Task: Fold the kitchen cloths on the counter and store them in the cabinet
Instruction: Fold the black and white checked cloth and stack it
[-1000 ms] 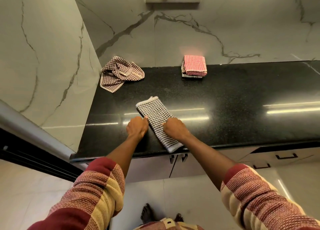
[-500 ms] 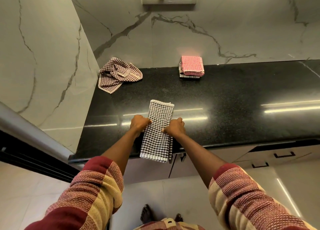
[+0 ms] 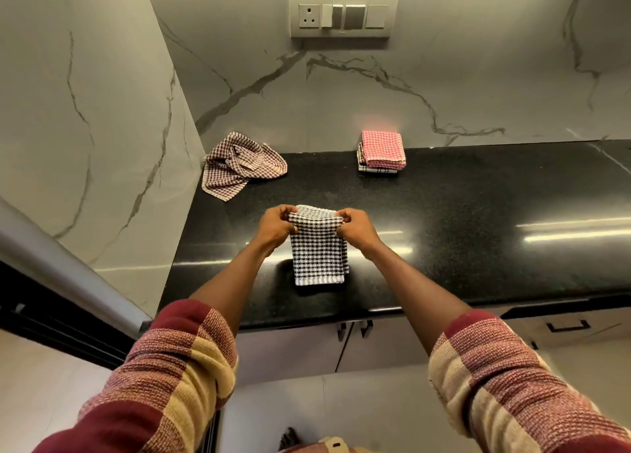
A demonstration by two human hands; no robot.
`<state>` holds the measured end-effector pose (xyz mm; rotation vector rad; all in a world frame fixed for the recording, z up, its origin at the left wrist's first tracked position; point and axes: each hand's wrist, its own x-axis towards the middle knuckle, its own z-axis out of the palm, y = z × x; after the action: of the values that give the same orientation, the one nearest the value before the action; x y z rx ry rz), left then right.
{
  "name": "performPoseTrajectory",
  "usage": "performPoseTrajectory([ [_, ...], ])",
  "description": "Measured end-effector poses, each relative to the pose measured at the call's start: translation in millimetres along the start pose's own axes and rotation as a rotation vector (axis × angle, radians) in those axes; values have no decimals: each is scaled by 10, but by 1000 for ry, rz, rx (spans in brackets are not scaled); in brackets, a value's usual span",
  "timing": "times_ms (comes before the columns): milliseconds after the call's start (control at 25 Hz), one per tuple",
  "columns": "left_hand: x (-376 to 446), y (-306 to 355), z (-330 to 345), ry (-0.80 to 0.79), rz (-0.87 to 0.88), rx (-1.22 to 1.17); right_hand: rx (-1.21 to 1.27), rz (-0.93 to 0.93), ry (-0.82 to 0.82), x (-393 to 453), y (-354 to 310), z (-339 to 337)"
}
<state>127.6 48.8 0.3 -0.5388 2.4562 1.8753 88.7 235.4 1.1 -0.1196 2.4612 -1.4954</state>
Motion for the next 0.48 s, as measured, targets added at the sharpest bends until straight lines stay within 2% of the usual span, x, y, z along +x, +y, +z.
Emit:
performPoseTrajectory([
  [80, 78, 119, -38, 98, 117, 217, -134, -29, 67, 107, -93, -21],
  [160, 180, 249, -82, 182, 239, 331, -142, -47, 136, 214, -235, -56],
  [360, 501, 569, -69, 116, 322, 100, 252, -21, 167, 407, -540, -238],
  [480, 718, 685, 100, 143, 235, -40, 447, 28, 7, 540, -425, -355],
])
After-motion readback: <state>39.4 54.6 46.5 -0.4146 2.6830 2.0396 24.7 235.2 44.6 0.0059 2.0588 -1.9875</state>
